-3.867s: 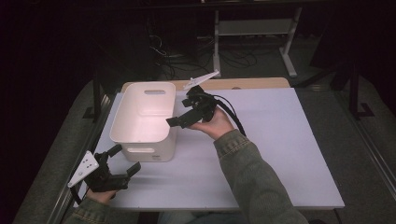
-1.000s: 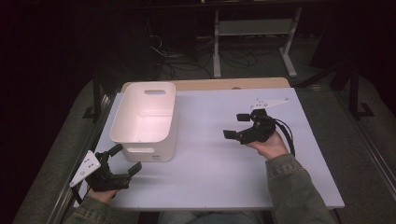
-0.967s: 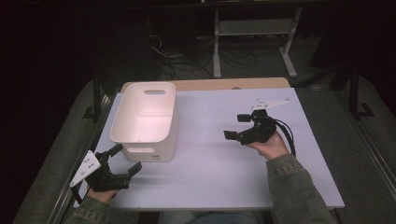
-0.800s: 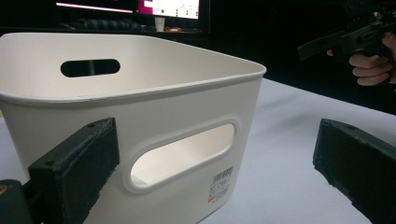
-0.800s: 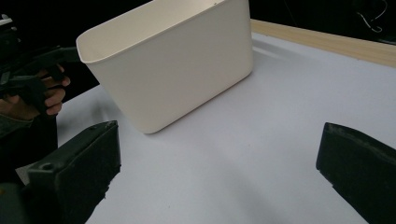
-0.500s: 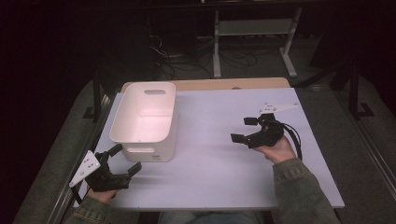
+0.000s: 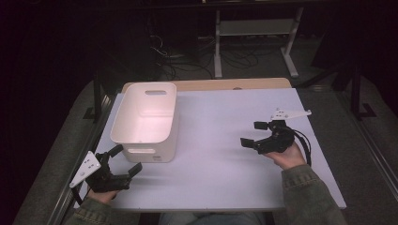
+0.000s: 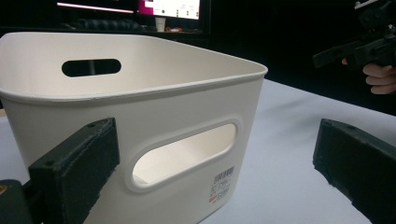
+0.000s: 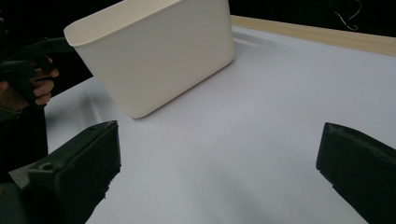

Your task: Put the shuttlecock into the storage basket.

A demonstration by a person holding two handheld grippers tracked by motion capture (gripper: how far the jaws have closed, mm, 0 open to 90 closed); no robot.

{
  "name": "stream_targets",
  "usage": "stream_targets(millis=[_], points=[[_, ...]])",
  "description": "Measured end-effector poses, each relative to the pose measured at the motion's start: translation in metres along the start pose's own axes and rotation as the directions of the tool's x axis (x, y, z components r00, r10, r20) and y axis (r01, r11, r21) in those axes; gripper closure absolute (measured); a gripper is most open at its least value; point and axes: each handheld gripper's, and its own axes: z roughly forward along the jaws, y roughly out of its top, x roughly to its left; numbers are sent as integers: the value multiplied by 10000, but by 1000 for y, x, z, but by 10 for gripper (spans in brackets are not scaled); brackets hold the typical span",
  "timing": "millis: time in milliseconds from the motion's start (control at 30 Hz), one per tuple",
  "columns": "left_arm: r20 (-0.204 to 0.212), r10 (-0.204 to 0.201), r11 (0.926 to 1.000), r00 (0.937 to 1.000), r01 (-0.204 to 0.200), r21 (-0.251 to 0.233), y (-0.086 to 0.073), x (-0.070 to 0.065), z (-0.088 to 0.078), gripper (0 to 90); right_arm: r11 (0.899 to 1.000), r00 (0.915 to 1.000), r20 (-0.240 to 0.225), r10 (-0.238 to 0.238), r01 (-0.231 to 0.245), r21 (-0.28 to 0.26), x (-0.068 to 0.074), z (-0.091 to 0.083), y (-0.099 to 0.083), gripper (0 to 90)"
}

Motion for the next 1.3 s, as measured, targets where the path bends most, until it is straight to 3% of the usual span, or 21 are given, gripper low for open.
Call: stream_targets(millis=[533, 967, 1300], points=[[-59, -84, 10000, 9999, 84, -35, 0, 0, -1, 0, 9994, 9987, 512, 84, -66, -354, -5, -19, -20, 0], [-33, -102, 9999, 9999, 102, -37, 0, -1, 0, 0, 9954, 9958, 874, 267, -185, -939, -10, -37, -37, 0], [-5, -135, 9999, 9999, 135, -58, 0, -1, 0, 0, 9913, 9897, 1377, 402, -222, -1296, -14, -46, -50, 0]])
